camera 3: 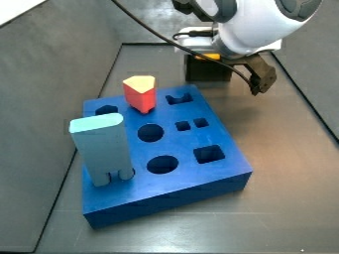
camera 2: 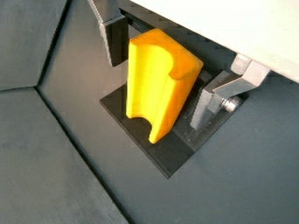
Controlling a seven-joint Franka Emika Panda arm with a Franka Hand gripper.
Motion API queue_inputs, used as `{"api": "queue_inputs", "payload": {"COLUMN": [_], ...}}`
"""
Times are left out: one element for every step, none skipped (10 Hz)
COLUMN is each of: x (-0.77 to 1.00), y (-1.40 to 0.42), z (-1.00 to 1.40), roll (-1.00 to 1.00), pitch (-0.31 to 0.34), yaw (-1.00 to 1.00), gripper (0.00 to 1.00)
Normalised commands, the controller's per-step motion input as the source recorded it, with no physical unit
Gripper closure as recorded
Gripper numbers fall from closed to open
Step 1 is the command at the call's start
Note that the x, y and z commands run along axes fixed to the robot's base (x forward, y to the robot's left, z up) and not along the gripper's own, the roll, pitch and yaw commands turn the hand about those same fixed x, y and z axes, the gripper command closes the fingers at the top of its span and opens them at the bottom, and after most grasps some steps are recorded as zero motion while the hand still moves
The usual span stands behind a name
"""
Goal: Pick up the arch object. Move up. Place the arch object on the fixture. Regrasp the arch object. Move to above the board. Insert the arch object.
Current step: Regrasp the arch object, then move to above the board.
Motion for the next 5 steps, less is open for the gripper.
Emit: {"api": "queue_inputs", "payload": {"x": [0.01, 0.01, 0.01, 0.0, -0.03], "y": [-0.01, -0.01, -0.01, 0.0, 0.1], "z": [-0.17, -0.17, -0.17, 0.0, 1.0], "roll": [0.06, 0.06, 0.06, 0.0, 0.04], "pitch": [-0.013, -0.012, -0.012, 0.0, 0.24], "yaw": [-0.04, -0.04, -0.04, 0.0, 0.11], "gripper": [0.0, 0.0, 0.0, 1.0, 1.0]}}
